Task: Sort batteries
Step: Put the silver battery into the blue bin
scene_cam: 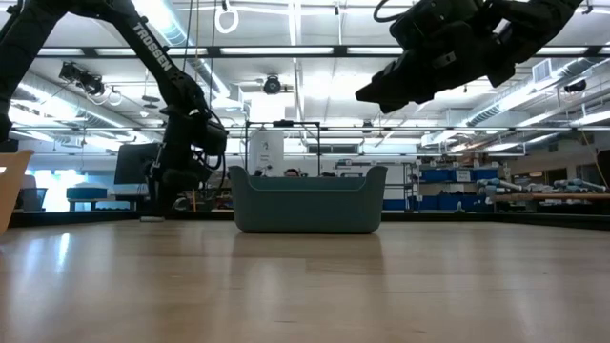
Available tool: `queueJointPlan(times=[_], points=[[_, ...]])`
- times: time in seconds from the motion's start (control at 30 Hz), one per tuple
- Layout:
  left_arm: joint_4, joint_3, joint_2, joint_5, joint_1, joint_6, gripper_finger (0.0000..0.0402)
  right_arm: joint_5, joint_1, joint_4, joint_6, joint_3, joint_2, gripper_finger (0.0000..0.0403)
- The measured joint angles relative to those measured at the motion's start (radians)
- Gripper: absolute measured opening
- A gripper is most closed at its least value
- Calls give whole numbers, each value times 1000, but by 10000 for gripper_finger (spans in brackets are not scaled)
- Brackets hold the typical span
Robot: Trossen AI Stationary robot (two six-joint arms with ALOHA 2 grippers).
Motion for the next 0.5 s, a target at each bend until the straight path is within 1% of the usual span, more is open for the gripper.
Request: queueJointPlan(times=[0.07, 0.1, 0.3, 0.5], points=[[-2, 0, 0, 64, -1, 4, 165, 0, 3, 0, -1, 0, 0, 10], [-2, 0, 0, 77, -3, 7, 163, 0, 4, 0, -1, 0, 0, 10], [-4, 0, 0, 74, -2, 23, 161, 0, 4, 0, -2, 0, 0, 10], [-36, 0, 0, 57, -11, 82, 161, 0, 4, 0, -2, 0, 0, 10]])
